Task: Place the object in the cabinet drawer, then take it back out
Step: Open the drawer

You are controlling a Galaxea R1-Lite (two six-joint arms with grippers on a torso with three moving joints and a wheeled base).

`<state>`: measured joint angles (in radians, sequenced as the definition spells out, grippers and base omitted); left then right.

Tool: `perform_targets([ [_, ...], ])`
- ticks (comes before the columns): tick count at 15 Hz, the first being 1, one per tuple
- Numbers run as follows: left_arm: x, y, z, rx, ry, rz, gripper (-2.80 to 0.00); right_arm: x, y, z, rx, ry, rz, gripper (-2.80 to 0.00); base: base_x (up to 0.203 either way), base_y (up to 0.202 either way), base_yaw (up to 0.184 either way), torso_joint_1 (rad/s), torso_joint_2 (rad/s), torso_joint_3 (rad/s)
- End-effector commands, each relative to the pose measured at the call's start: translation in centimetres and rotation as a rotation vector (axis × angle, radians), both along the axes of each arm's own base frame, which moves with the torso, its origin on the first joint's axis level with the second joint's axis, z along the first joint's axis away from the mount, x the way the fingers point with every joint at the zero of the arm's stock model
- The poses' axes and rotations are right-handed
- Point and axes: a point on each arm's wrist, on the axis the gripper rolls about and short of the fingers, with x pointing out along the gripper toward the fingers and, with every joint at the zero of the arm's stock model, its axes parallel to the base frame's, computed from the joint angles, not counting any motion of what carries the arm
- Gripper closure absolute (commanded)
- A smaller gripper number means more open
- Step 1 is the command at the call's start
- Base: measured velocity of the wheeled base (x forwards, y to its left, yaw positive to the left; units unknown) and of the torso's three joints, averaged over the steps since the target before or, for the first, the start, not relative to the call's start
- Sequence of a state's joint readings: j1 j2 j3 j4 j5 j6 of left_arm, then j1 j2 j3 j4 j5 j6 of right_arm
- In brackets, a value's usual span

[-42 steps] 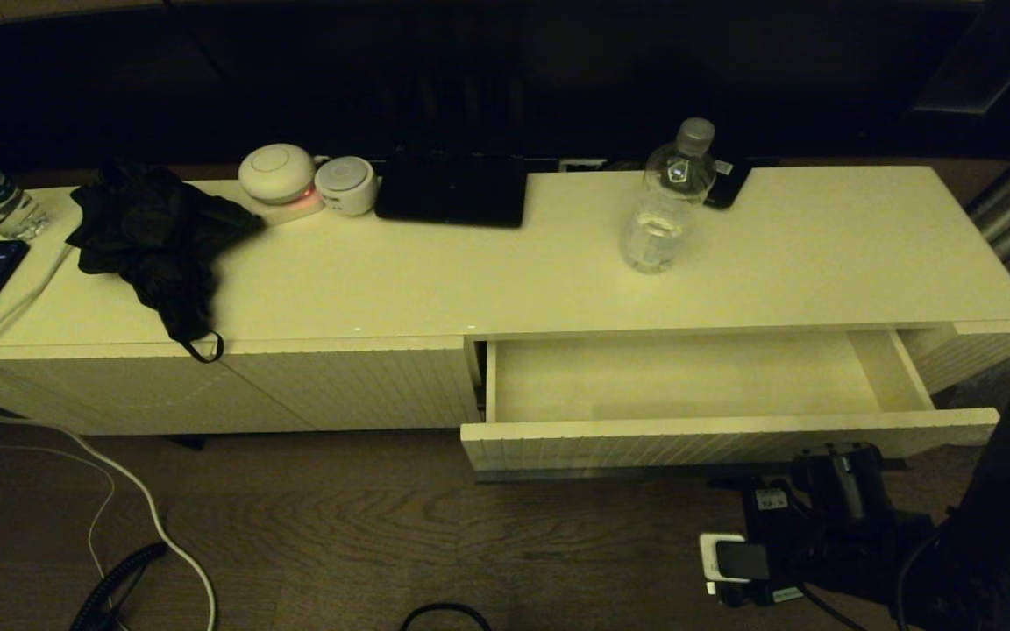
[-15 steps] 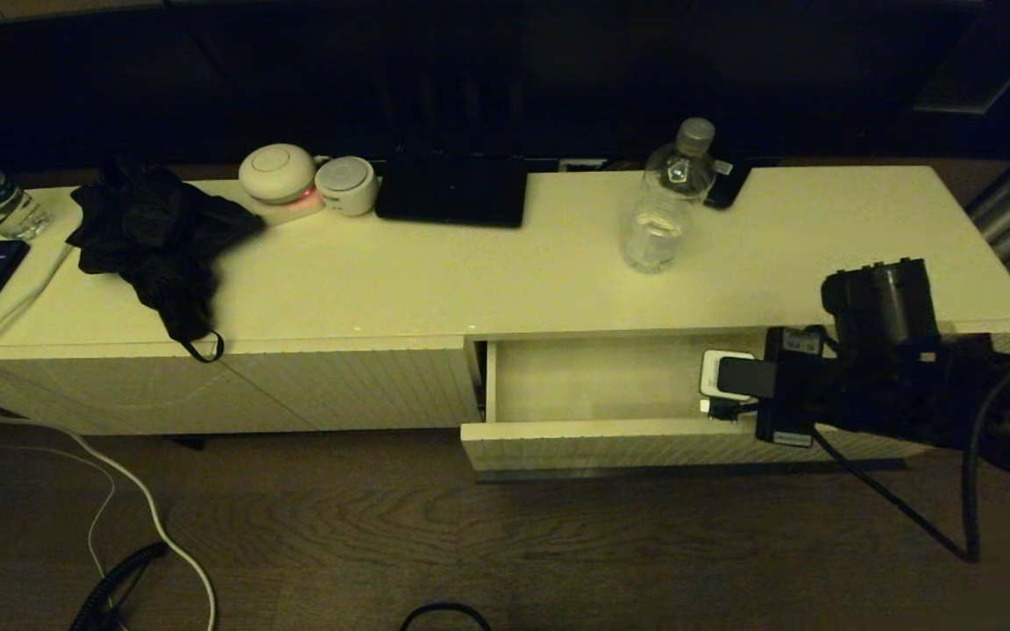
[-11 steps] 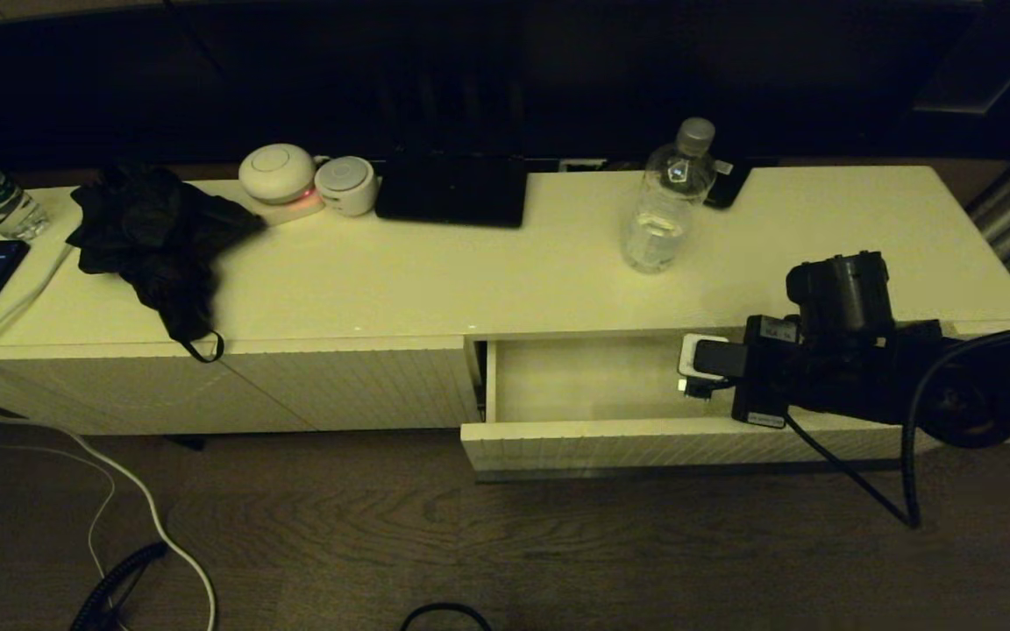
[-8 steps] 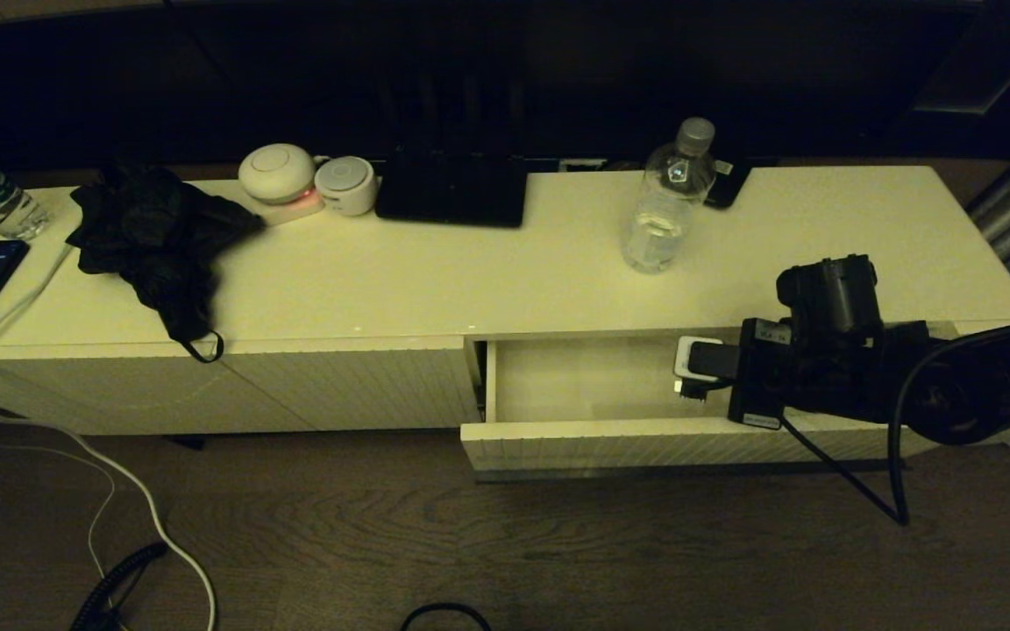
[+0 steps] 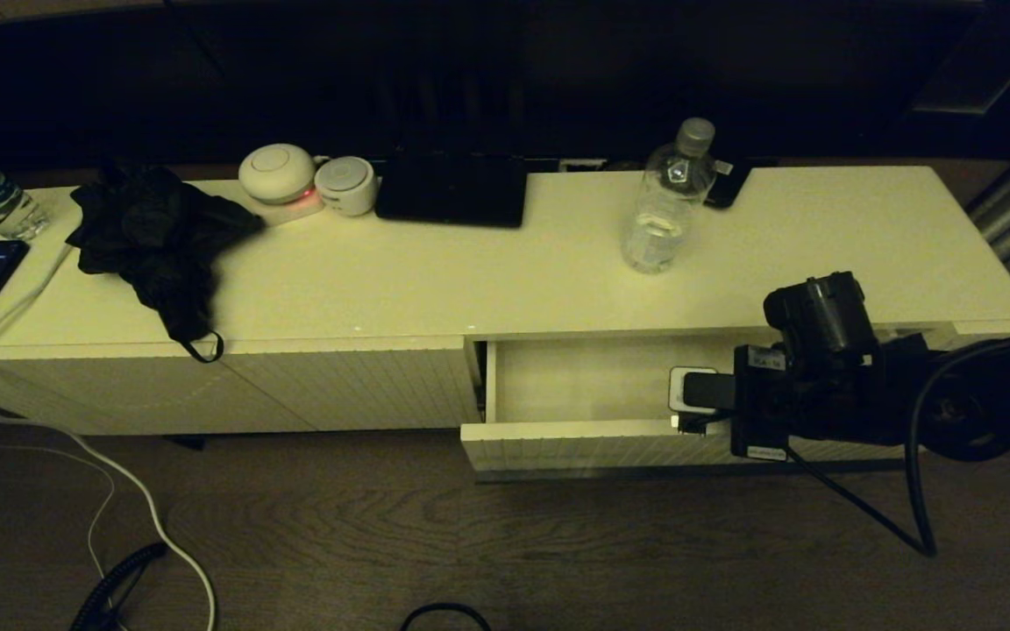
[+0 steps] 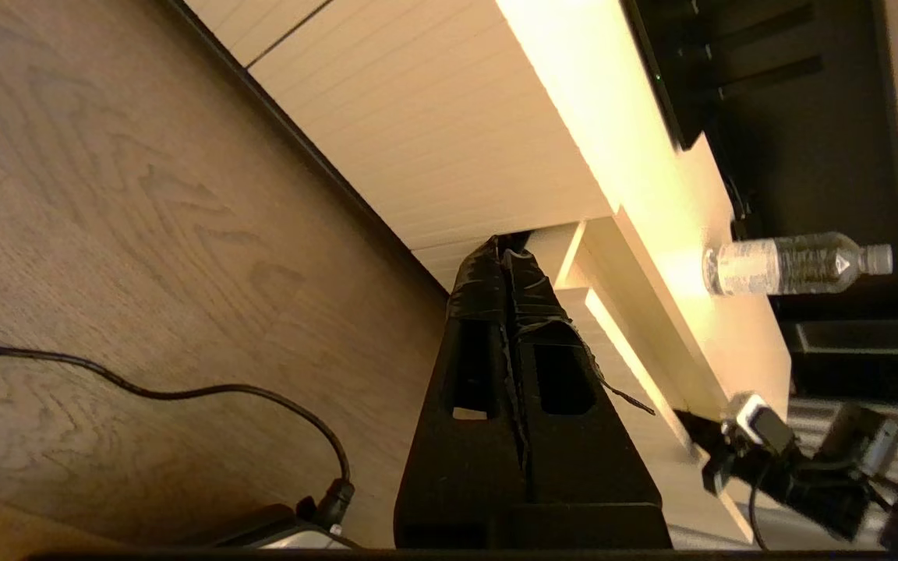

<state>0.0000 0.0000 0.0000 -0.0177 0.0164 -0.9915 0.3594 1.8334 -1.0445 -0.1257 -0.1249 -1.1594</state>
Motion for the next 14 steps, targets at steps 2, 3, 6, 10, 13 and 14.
perform_targets([
  [2,0.0,0.0,0.0,-0.007,-0.002,0.000,0.00,-2.0,0.0,-0.1,-0.030,0.066,0.024,0.00,0.000,0.000,0.000,0.000,0.00,0.000],
  [3,0.0,0.0,0.0,-0.007,-0.002,0.000,0.00,-2.5,-0.1,-0.1,-0.042,0.094,0.024,0.00,0.000,0.000,0.000,0.000,0.00,0.000],
  [6,0.0,0.0,0.0,-0.007,-0.002,0.000,0.00,-3.8,0.1,-0.3,-0.057,0.138,0.031,0.00,0.000,0.000,0.000,0.000,0.00,0.000],
  [10,0.0,0.0,0.0,-0.007,-0.002,0.000,0.00,-5.4,-0.2,-1.4,-0.069,0.191,0.034,0.00,0.000,0.000,0.000,0.000,0.00,0.000],
  [13,0.0,0.0,0.0,-0.007,-0.002,0.000,0.00,-6.6,0.0,-2.3,-0.056,0.233,0.026,0.00,0.000,0.000,0.000,0.000,0.00,0.000],
  [14,0.0,0.0,0.0,-0.007,-0.002,0.000,0.00,-6.6,0.0,-2.3,-0.056,0.237,0.025,0.00,0.000,0.000,0.000,0.000,0.00,0.000],
])
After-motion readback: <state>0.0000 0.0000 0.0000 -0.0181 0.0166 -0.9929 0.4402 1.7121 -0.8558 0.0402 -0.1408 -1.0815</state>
